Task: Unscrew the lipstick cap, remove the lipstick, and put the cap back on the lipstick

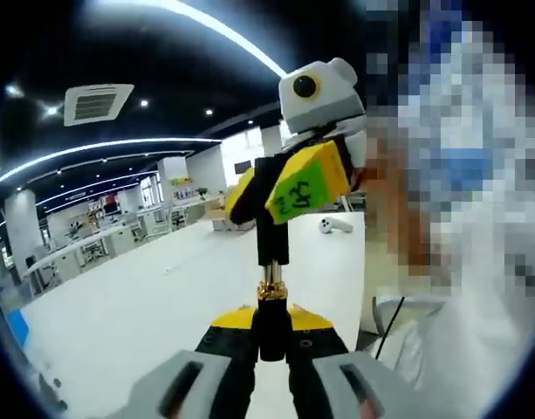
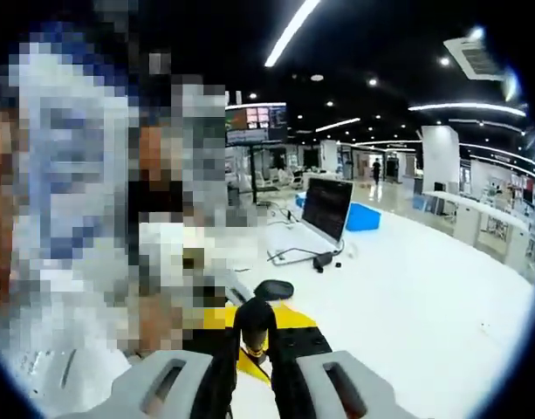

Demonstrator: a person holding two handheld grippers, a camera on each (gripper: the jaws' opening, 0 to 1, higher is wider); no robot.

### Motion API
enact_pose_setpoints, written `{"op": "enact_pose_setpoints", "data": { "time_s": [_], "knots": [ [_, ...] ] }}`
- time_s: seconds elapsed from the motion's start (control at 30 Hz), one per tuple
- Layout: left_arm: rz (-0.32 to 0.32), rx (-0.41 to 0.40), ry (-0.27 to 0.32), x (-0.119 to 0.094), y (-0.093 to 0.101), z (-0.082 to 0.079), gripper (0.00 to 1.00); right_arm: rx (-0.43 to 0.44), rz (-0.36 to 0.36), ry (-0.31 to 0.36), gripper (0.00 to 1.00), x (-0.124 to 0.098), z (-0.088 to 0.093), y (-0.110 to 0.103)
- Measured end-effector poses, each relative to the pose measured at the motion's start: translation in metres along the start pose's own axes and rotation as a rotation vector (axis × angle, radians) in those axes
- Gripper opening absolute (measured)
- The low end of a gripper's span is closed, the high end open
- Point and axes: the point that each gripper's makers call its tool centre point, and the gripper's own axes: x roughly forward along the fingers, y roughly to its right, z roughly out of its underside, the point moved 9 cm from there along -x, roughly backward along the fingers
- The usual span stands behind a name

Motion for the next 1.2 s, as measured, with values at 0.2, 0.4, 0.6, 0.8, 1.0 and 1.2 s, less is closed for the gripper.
{"op": "enact_pose_setpoints", "data": {
  "time_s": [0.2,0.4,0.6,0.8,1.0,1.2],
  "knots": [
    [-0.013,-0.009,0.002,0.001,0.000,0.001,0.13,-0.009,0.026,-0.007,0.12,0.005,0.007,0.000],
    [-0.026,-0.008,-0.008,0.003,-0.002,0.003,0.13,-0.002,0.040,0.010,0.12,0.006,0.011,0.004],
    [-0.016,-0.011,0.001,0.004,-0.001,0.003,0.13,-0.022,0.016,0.025,0.15,0.010,0.019,0.002],
    [-0.017,-0.015,0.003,0.004,-0.003,0.003,0.13,-0.054,-0.007,0.060,0.39,0.014,0.021,-0.006],
    [0.094,-0.087,0.066,0.003,0.000,0.001,0.13,-0.109,-0.054,0.061,0.44,0.008,0.023,-0.011],
    [0.270,-0.148,0.137,0.004,0.006,0.001,0.13,-0.173,-0.126,0.085,0.42,-0.011,0.032,-0.014]
  ]
}}
